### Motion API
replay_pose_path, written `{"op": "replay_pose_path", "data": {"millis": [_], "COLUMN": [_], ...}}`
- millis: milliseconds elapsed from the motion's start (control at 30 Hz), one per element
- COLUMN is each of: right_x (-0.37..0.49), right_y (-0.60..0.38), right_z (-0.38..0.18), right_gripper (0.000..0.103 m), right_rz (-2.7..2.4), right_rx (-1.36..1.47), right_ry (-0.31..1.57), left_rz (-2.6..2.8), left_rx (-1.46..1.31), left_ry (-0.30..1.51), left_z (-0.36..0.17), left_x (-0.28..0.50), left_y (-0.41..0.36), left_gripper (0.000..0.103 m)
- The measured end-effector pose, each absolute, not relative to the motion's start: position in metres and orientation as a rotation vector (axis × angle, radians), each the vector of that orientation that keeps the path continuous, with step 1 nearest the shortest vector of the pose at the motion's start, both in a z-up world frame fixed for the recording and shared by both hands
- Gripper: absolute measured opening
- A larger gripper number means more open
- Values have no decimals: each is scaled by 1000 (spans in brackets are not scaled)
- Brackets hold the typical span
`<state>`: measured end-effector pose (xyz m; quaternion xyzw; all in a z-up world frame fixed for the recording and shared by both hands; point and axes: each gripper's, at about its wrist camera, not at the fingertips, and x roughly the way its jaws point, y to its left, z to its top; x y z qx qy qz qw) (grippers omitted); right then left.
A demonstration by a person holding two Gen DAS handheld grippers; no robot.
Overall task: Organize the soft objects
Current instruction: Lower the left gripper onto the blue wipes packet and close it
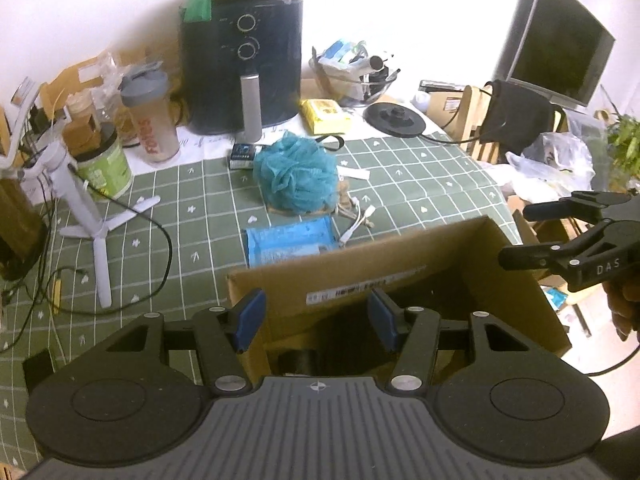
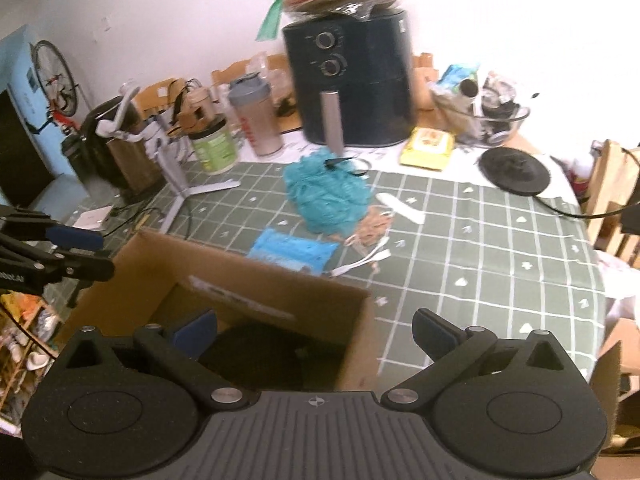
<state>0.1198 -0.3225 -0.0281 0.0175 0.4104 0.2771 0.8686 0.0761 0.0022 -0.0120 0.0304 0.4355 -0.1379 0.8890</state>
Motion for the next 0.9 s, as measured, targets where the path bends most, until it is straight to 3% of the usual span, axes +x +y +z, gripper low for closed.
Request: {"op": "replay_pose_path", "data": {"millis": [900], "right_x": [198], "right_y": [-323], "right_z": [-31], "right_gripper": [103], "right_rz": [436], "right_rx": [7], "right_ry": [897], "left_rz": [-489], "left_rx": [191], "left_ry": [848], "left_z": [-10], "left_x": [171], "left_y": [14], "left_gripper": [56]}}
